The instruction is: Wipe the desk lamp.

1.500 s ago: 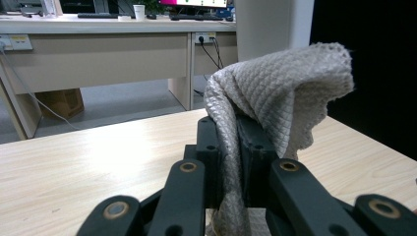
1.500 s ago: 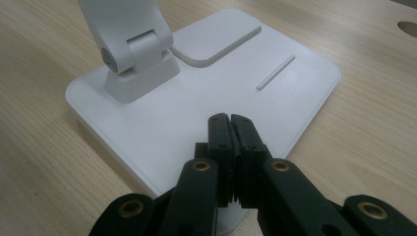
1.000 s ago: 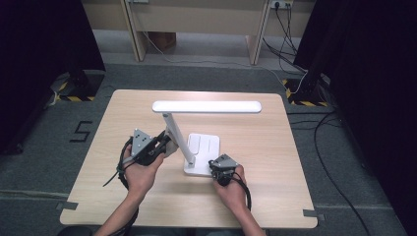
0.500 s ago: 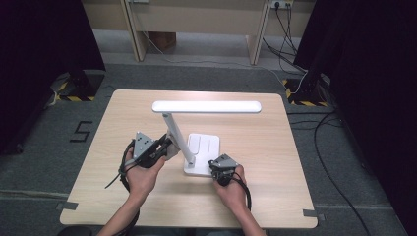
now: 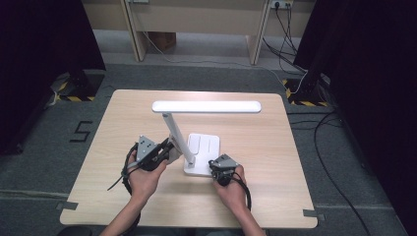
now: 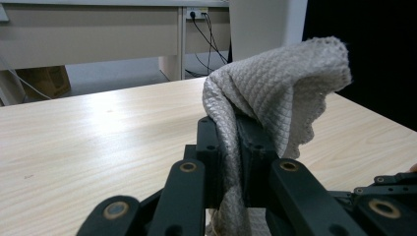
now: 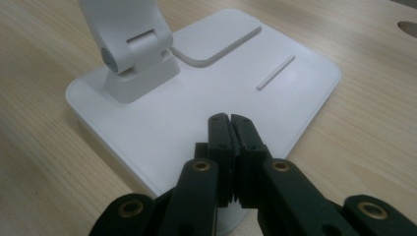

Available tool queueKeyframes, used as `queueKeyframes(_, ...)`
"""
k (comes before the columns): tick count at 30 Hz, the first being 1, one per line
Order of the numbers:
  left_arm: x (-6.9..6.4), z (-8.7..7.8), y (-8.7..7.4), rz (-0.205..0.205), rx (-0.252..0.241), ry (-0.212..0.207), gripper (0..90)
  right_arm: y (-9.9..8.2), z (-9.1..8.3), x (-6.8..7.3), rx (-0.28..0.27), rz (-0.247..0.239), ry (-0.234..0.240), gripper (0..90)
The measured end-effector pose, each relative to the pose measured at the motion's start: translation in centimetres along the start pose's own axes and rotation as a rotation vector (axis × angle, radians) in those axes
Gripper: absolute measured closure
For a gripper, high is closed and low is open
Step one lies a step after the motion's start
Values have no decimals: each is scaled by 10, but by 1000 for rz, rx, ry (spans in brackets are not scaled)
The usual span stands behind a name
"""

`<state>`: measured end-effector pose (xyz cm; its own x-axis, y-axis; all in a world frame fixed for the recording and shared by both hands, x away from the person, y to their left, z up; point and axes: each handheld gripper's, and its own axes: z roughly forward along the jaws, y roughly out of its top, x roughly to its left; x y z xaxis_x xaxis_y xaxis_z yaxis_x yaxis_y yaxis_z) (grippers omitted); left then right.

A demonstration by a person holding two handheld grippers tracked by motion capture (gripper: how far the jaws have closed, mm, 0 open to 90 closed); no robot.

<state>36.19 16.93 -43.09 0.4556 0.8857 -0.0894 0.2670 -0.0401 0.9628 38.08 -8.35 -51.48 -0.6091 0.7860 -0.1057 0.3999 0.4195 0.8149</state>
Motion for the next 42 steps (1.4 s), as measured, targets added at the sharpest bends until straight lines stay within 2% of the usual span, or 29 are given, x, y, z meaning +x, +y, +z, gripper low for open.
queueKeyframes(9,-1,3,-7,-2,20,-6,809,0,0,0,1,2,0,884)
queueKeyframes(10,-1,4,-7,-3,23,-7,809,0,0,-1,-3,-12,2,884)
queueKeyframes(11,-1,4,-8,-4,24,-7,809,0,0,1,3,10,-2,884)
queueKeyframes(19,-1,6,-13,-3,41,-11,809,0,0,-1,-3,-10,2,884)
queueKeyframes(28,-2,9,-18,-6,52,-15,809,0,0,0,2,6,-1,884)
queueKeyframes(31,-2,10,-20,-4,56,-18,809,0,0,0,1,3,-1,884)
queueKeyframes(32,-2,10,-20,-3,59,-18,809,0,0,-1,-2,-11,-2,884)
queueKeyframes(42,-2,14,-25,2,72,-19,809,0,0,0,-2,-9,-2,884)
